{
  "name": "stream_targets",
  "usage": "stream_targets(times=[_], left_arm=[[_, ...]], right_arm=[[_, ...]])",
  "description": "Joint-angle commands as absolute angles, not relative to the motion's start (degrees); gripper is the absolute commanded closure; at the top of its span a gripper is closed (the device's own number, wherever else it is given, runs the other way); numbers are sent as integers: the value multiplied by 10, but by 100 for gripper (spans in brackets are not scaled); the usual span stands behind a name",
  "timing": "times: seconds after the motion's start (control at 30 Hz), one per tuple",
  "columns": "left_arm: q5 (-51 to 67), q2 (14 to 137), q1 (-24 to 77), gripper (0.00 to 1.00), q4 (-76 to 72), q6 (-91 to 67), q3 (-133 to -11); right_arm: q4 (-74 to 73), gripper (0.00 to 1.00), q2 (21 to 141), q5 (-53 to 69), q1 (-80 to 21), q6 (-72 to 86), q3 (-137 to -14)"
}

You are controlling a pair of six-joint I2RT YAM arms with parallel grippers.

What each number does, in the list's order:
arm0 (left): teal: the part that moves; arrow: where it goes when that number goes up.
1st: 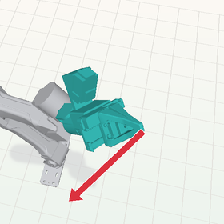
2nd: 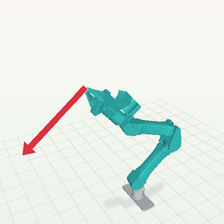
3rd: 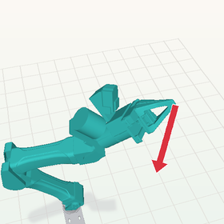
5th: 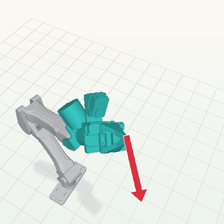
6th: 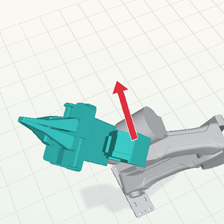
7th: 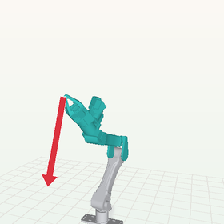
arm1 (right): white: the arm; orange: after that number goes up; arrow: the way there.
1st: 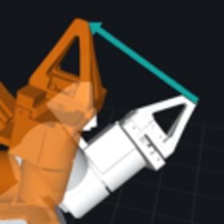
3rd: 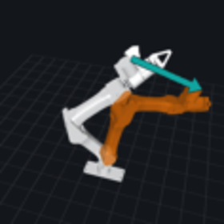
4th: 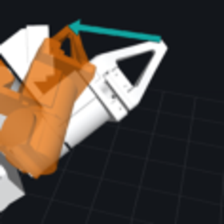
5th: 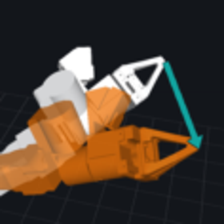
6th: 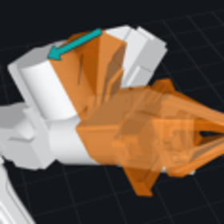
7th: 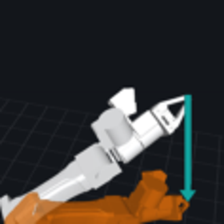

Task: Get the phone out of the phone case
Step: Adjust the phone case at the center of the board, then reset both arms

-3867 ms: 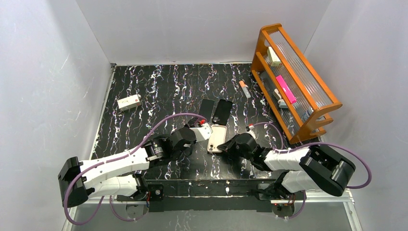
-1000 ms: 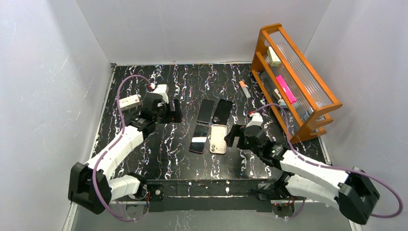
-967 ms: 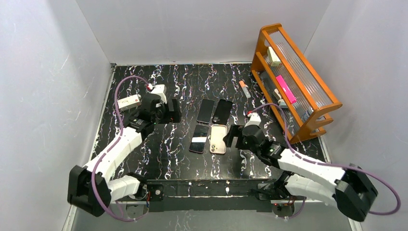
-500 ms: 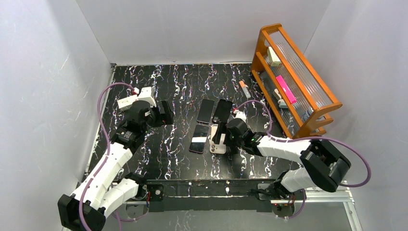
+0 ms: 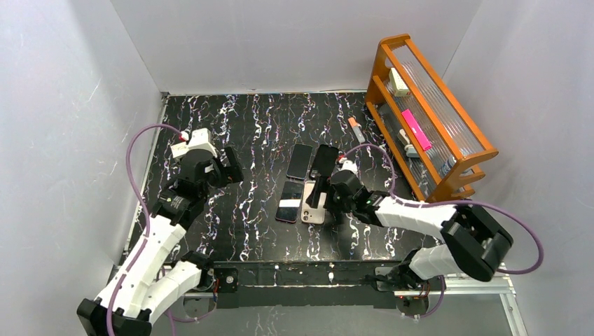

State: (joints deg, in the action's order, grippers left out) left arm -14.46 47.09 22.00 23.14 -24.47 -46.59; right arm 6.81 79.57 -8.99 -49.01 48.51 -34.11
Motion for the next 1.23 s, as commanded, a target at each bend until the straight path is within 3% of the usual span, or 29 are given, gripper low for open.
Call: stream_targets(times=[0.0,0.2,0.5,0.73,1.2], left_arm=[[-191,440,223,2,303,-269,-533],[-231,352,223,2,331,-224,-582],[-345,204,223,2,334,-127,-630],[-447,195,226,2,339,-137,-625],[-433,194,228,2,305,-154,-569]], right_arm=[[3,1,714,-188,-488,489,-356],[-86,1,513,-304,-489,429,-328],[-187,1,239,-403,-489,245,-390],[-224,1,124,-460,-489,191,-410],[-224,1,35,-497,-488,175,-387]])
